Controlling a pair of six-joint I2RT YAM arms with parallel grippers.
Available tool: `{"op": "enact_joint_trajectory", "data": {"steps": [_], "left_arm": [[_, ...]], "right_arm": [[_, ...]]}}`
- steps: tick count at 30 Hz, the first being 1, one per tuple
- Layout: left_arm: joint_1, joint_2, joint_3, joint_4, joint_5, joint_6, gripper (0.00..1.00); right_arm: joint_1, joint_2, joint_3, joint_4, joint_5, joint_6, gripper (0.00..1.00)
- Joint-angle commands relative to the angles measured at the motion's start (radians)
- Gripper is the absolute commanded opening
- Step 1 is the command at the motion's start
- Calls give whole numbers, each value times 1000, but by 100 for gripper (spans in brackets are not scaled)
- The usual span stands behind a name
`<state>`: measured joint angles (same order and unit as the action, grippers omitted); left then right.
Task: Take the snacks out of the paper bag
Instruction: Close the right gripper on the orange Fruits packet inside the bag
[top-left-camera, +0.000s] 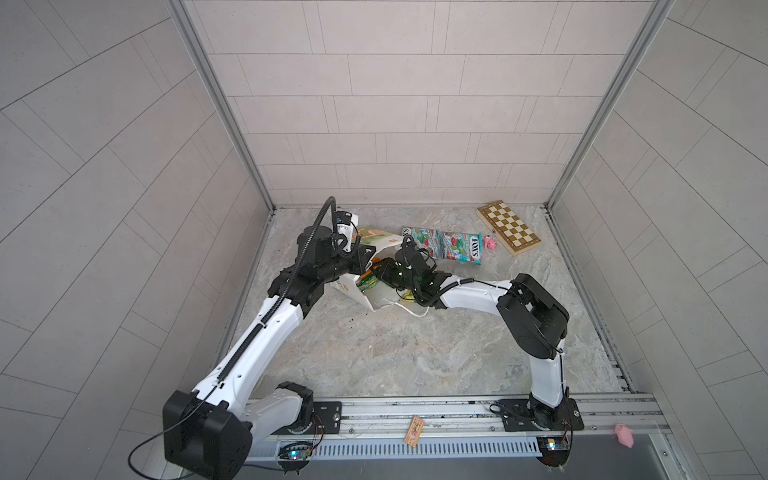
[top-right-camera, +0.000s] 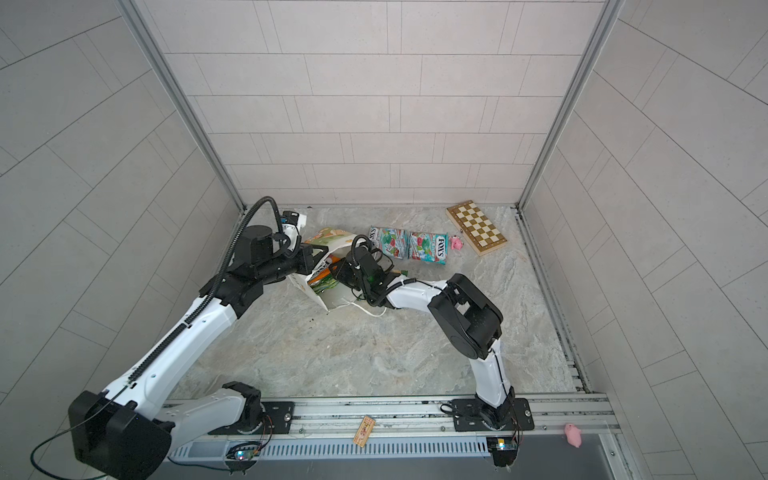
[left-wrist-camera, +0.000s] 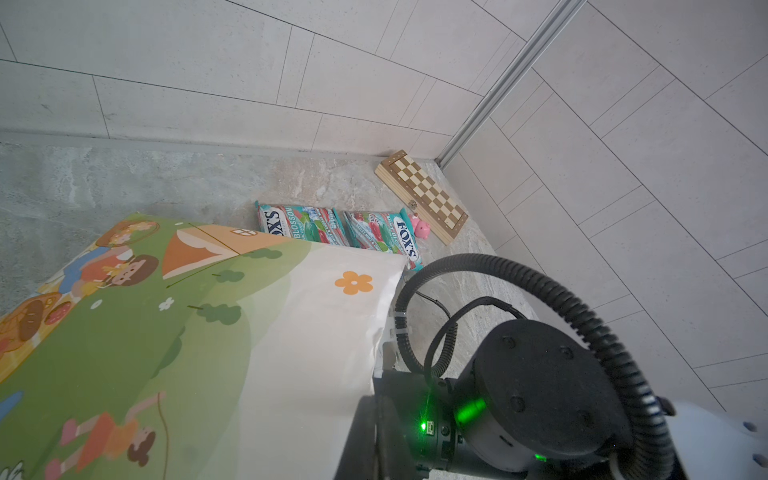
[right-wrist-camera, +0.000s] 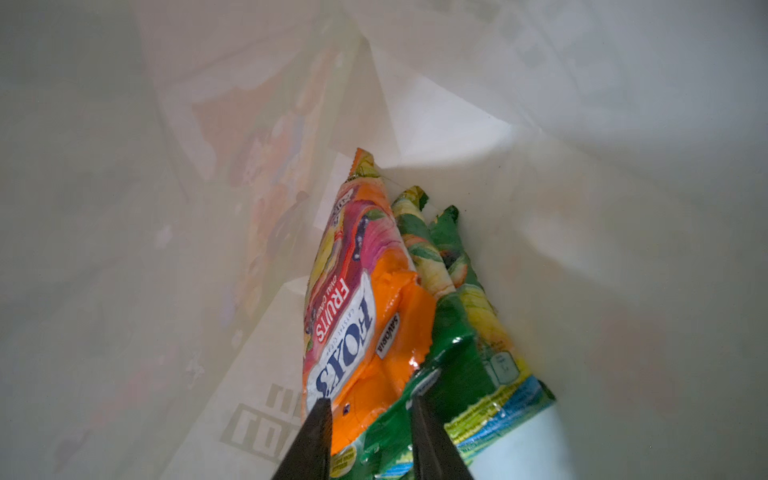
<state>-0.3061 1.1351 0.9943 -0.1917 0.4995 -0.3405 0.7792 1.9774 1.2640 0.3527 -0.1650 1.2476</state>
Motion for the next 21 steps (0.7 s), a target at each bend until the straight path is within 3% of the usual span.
{"op": "enact_joint_trajectory", "data": {"steps": [1, 21], "left_arm": [[-3, -5, 24, 16, 17, 4, 0], [-4, 3, 28, 18, 36, 0, 0]], "right_arm": [[-2, 16, 16, -7, 41, 28, 34], [-2, 139, 190, -90, -33, 33, 34]]}}
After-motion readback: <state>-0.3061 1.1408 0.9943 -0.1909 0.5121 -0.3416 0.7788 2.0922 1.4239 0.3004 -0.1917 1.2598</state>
